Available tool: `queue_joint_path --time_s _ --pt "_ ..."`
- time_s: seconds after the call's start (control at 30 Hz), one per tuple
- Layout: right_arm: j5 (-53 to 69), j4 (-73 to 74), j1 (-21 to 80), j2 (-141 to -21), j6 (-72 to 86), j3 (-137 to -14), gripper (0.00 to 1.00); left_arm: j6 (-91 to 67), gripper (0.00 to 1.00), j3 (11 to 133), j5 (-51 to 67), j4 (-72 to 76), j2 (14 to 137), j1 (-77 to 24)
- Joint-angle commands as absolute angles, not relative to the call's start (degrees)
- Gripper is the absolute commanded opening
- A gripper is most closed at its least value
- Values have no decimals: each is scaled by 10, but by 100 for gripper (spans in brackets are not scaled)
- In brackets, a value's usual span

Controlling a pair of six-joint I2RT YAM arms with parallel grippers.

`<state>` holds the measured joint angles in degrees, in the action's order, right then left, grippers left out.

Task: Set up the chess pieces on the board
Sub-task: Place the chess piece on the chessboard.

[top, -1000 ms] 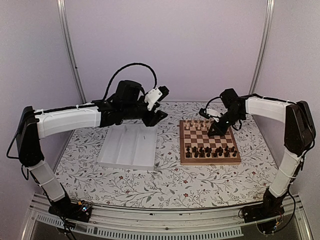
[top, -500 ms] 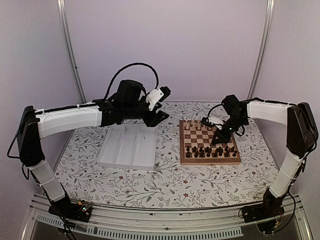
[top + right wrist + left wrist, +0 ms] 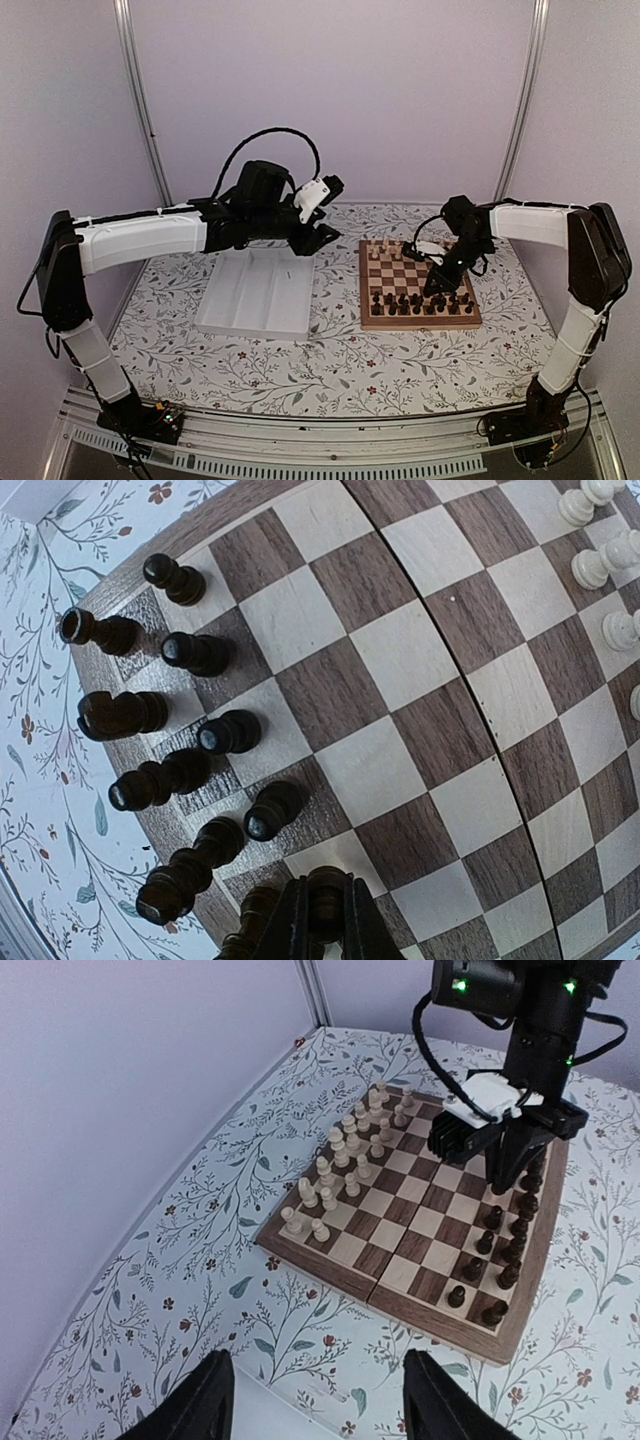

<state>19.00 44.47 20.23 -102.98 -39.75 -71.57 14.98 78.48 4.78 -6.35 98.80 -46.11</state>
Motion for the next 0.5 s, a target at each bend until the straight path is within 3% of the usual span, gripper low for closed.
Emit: queue_joint_path --time_s 0.0,0.47 --pt "195 456 204 -1041 -401 -711 7 149 60 802 56 -71 999 -468" --pt "195 462 204 -1054 -398 -716 15 149 59 803 55 -74 1003 -468"
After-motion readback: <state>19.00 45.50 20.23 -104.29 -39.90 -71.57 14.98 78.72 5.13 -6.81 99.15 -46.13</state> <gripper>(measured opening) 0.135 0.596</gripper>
